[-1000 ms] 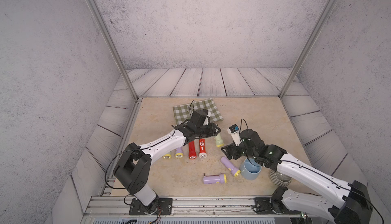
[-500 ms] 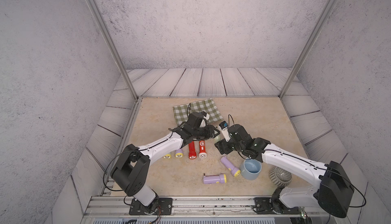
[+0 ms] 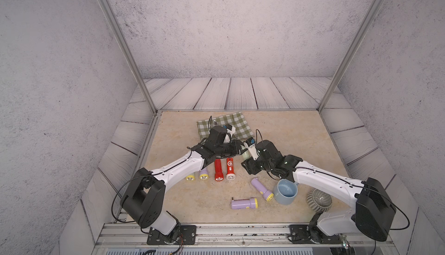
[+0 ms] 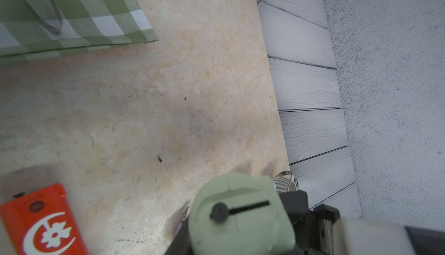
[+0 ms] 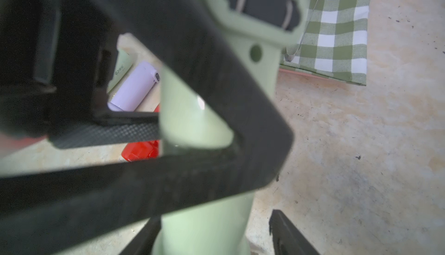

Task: Close the plug at the bottom of the flashlight
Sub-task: Place the flashlight at the center of the board.

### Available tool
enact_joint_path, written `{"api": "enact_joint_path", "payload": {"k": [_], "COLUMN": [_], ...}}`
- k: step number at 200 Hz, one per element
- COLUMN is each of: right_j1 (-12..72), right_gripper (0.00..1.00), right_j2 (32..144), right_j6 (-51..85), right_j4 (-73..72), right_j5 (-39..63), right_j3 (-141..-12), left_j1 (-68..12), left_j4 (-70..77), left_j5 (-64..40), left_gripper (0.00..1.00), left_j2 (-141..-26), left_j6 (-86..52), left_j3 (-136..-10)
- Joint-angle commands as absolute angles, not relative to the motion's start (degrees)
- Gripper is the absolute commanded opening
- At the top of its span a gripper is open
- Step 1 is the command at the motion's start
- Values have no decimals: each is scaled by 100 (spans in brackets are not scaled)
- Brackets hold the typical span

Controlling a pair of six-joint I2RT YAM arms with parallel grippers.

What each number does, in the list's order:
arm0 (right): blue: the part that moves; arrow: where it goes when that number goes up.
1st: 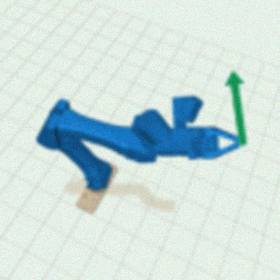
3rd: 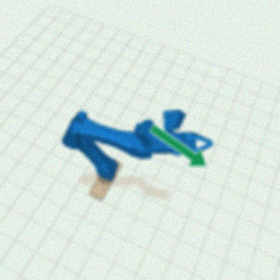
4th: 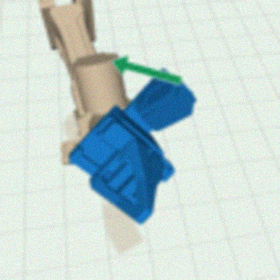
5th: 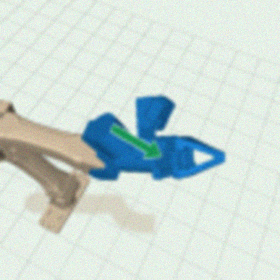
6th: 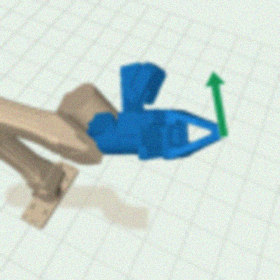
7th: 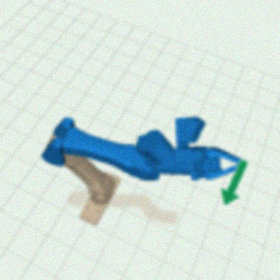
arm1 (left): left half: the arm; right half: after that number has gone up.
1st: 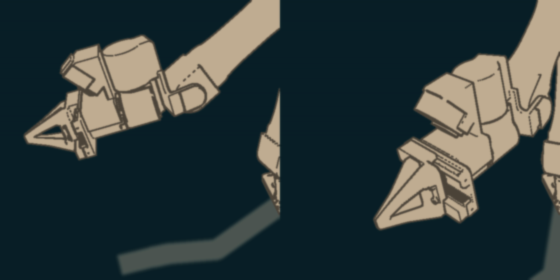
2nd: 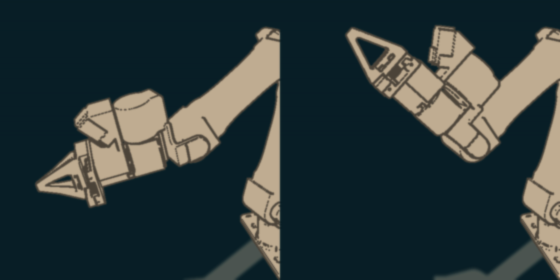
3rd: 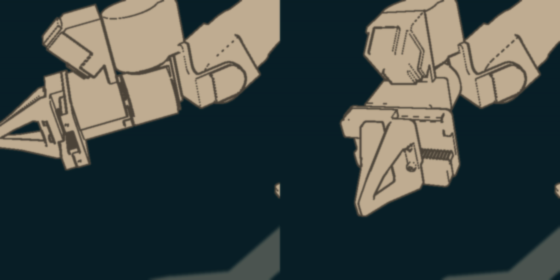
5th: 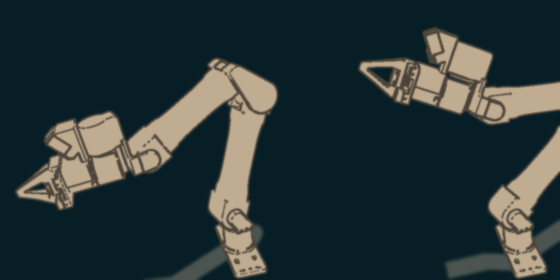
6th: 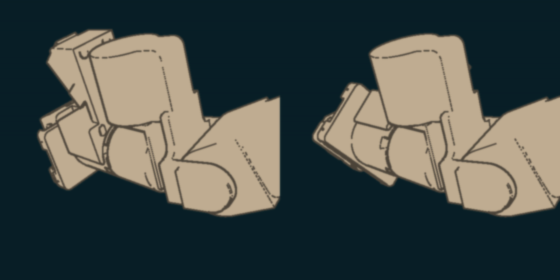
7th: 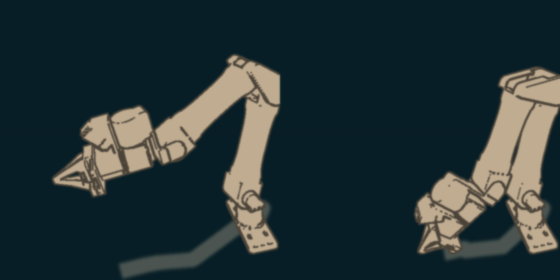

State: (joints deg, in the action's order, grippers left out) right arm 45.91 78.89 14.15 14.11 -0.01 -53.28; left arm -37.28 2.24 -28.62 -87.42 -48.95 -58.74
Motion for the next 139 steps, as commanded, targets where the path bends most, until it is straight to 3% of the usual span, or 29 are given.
{"api": "enact_joint_path", "payload": {"k": [1,36,70,108,112,115,117,139], "right_j1": [4571,4571,4570,4571,4576,4571,4570,4570], "right_gripper": [61,42,22,2,0,0,0,0], "right_j2": [7822,7905,7939,7816,7808,7797,7790,7761], "right_j6": [1389,1434,1544,1712,1730,1740,1751,1855], "right_j4": [1379,1428,1525,1652,1673,1692,1708,1860], "right_j5": [6,157,368,464,472,481,483,501], "right_j3": [-5317,-5326,-5311,-5255,-5251,-5248,-5243,-5247], "left_j1": [-3691,-3691,-3692,-3667,-3653,-3644,-3636,-3578], "left_j4": [343,361,352,229,225,223,218,95], "left_j5": [-2968,-2906,-2820,-2344,-2288,-2239,-2212,-1840], "left_gripper": [0,2,50,65,76,94,99,98], "left_j2": [-8621,-8632,-8554,-8280,-8242,-8212,-8190,-7897], "left_j6": [-4865,-4874,-4809,-4761,-4771,-4777,-4780,-4798], "left_j3": [-5766,-5726,-5677,-5497,-5471,-5441,-5436,-5303]}}
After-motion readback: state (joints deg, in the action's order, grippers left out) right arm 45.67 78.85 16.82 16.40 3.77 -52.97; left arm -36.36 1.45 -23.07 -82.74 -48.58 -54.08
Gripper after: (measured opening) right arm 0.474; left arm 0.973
